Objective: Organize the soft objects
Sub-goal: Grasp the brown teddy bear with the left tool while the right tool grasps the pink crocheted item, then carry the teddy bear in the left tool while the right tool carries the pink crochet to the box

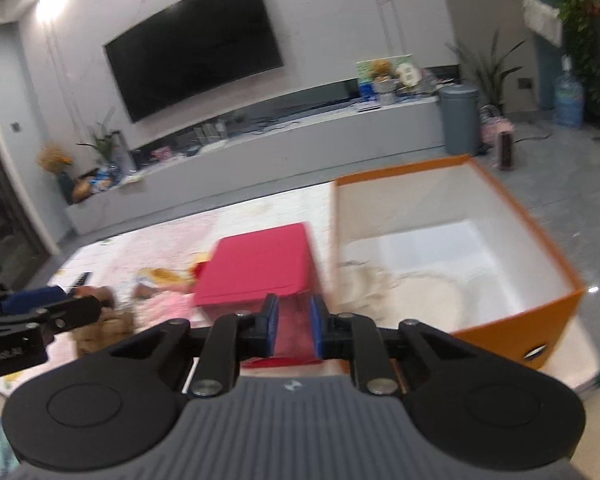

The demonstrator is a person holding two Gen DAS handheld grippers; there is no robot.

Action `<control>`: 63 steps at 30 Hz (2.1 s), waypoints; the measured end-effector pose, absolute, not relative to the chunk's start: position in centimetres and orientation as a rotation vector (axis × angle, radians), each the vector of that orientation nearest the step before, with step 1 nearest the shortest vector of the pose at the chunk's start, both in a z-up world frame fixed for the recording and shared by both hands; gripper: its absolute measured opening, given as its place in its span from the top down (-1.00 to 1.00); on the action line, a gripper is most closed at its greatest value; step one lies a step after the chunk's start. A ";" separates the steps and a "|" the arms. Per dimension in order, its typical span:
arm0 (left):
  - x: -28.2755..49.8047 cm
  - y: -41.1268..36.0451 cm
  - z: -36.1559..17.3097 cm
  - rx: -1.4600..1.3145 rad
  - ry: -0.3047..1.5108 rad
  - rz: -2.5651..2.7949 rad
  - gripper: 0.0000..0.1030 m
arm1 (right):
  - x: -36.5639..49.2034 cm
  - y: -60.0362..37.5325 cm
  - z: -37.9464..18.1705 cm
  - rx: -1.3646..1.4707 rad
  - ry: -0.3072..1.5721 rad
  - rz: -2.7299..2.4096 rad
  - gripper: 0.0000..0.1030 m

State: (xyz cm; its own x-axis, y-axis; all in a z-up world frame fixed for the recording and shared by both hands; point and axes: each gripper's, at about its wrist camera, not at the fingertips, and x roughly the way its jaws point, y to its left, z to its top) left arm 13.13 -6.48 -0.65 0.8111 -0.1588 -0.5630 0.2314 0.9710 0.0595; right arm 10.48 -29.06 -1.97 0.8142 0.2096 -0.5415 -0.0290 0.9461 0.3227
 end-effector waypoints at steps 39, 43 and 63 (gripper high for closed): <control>20.4 5.8 -9.2 0.101 0.781 -0.029 -0.64 | 19.8 -7.0 -10.6 -0.101 0.683 0.484 0.18; 20.5 6.7 -9.5 0.034 0.790 -0.055 0.08 | 20.7 -6.7 -11.4 -0.100 0.697 0.492 0.06; 15.1 10.6 -2.0 -0.114 0.589 -0.085 0.37 | 23.2 -5.8 -11.8 -0.139 0.698 0.465 -0.73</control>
State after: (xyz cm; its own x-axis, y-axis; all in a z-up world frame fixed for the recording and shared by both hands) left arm 15.11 10.55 -2.02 0.8281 -0.1128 -0.5492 0.0477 0.9902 -0.1313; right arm 23.15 -5.82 -11.78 0.6689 0.3653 -0.6473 -0.4565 0.8892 0.0301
